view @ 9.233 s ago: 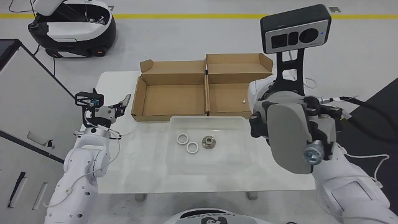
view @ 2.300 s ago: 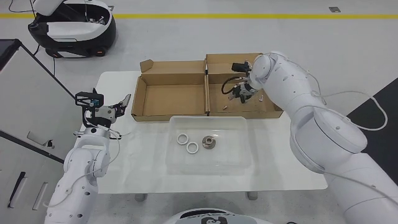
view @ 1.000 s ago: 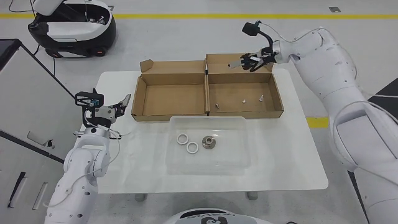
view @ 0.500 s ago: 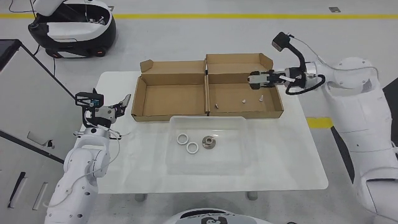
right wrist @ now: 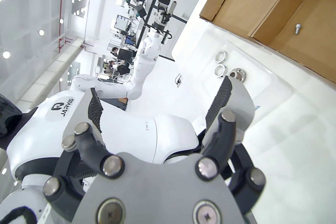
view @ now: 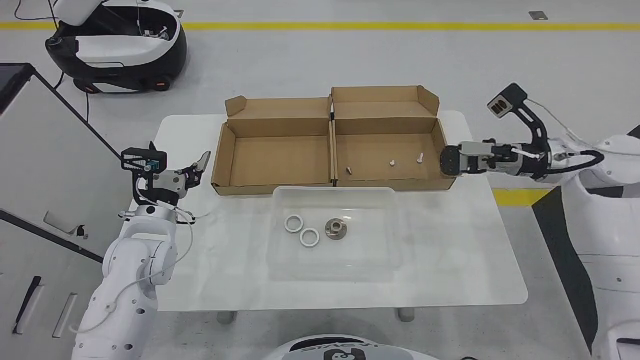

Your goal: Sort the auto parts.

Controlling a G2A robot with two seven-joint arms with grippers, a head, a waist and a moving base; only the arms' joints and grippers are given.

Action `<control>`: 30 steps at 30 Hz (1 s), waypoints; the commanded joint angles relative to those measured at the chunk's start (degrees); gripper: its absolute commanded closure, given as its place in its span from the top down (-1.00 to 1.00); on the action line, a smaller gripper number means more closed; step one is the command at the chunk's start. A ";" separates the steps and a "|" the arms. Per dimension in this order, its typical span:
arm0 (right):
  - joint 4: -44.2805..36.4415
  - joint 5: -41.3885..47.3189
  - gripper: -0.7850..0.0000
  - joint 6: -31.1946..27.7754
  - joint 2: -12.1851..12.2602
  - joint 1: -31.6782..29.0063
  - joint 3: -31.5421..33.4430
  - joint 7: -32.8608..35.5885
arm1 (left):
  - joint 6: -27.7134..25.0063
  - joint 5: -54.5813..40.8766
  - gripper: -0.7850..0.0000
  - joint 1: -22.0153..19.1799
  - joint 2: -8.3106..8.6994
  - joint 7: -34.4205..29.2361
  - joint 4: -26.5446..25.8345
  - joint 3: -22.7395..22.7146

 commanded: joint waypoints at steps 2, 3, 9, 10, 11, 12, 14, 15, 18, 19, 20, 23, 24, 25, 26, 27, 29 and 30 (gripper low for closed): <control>1.52 2.63 1.00 0.16 0.06 -0.40 0.39 0.60 | 0.00 0.00 1.00 0.00 0.00 0.00 0.00 0.00; 2.14 3.46 1.00 0.10 0.06 -0.35 0.24 1.06 | 0.00 0.00 1.00 0.00 0.00 0.00 0.00 0.00; 2.35 3.67 1.00 0.04 0.06 -0.29 0.17 1.18 | 0.00 0.00 1.00 0.00 0.00 0.00 0.00 0.00; 2.35 3.67 1.00 0.04 0.06 -0.29 0.17 1.18 | 0.00 0.00 1.00 0.00 0.00 0.00 0.00 0.00; 2.35 3.67 1.00 0.04 0.06 -0.29 0.17 1.18 | 0.00 0.00 1.00 0.00 0.00 0.00 0.00 0.00; 2.35 3.67 1.00 0.04 0.06 -0.29 0.17 1.18 | 0.00 0.00 1.00 0.00 0.00 0.00 0.00 0.00; 2.35 3.67 1.00 0.04 0.06 -0.29 0.17 1.18 | 0.00 0.00 1.00 0.00 0.00 0.00 0.00 0.00; 2.35 3.67 1.00 0.04 0.06 -0.29 0.17 1.18 | 0.00 0.00 1.00 0.00 0.00 0.00 0.00 0.00; 2.35 3.67 1.00 0.04 0.06 -0.29 0.17 1.18 | 0.00 0.00 1.00 0.00 0.00 0.00 0.00 0.00; 2.35 3.67 1.00 0.04 0.06 -0.29 0.17 1.18 | -0.37 0.45 1.00 -0.15 0.03 0.27 -0.55 0.08; 2.35 3.67 1.00 0.04 0.06 -0.29 0.17 1.18 | -1.05 1.41 1.00 -0.20 0.08 0.59 -1.39 0.19; 2.35 3.67 1.00 0.04 0.06 -0.29 0.17 1.18 | -4.52 4.37 1.00 0.38 0.35 -0.92 -5.23 0.23; 2.35 3.67 1.00 0.04 0.06 -0.29 0.17 1.18 | -5.71 3.86 1.00 0.60 0.39 -2.34 -6.77 0.17; 2.35 3.67 1.00 0.04 0.06 -0.29 0.17 1.18 | -6.90 4.99 1.00 0.68 0.52 -4.96 -8.39 -0.04; 2.35 3.67 1.00 0.04 0.06 -0.29 0.17 1.18 | -8.48 5.37 1.00 0.50 0.61 -6.42 -10.71 0.11; 2.35 3.67 1.00 0.04 0.06 -0.29 0.17 1.18 | -9.76 4.79 1.00 0.51 0.66 -8.14 -12.29 0.12; 2.35 3.67 1.00 0.04 0.06 -0.29 0.17 1.18 | -12.13 5.30 1.00 -0.25 0.84 -13.51 -15.80 0.18; 2.35 3.67 1.00 0.04 0.06 -0.29 0.17 1.18 | -13.53 4.61 1.00 -0.74 0.89 -15.83 -16.96 0.40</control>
